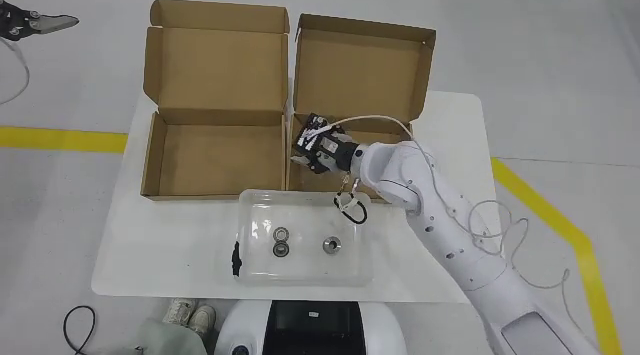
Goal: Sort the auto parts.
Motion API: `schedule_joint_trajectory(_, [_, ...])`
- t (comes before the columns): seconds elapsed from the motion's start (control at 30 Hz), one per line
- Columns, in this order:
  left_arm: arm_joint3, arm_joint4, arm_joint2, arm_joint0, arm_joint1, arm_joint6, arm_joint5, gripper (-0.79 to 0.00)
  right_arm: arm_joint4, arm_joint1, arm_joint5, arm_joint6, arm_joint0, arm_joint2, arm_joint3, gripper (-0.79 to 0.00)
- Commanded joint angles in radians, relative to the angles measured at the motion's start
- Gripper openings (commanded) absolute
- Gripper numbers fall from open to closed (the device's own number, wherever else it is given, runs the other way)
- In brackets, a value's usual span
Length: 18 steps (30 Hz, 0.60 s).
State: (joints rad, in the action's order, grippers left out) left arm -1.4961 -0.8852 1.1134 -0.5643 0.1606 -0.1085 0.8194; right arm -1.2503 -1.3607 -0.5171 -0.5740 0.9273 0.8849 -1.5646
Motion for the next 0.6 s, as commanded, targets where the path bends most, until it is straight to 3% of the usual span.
schedule_joint_trajectory(0.0, [0.000, 0.000, 0.000, 0.000, 0.000, 0.000, 0.000, 0.000, -0.008, 0.008, -0.032, -0.014, 0.024, 0.011, -0.057, -0.163])
schedule_joint_trajectory(0.23, [0.000, 0.000, 0.000, 0.000, 0.000, 0.000, 0.000, 0.000, -0.022, 0.034, -0.145, -0.055, 0.115, 0.033, -0.213, -0.148])
schedule_joint_trajectory(0.33, [0.000, 0.000, 0.000, 0.000, 0.000, 0.000, 0.000, 0.000, -0.047, 0.045, -0.202, -0.082, 0.152, 0.024, -0.265, -0.092])
schedule_joint_trajectory(0.57, [0.000, 0.000, 0.000, 0.000, 0.000, 0.000, 0.000, 0.000, -0.040, 0.068, -0.262, -0.135, 0.244, 0.030, -0.334, -0.126])
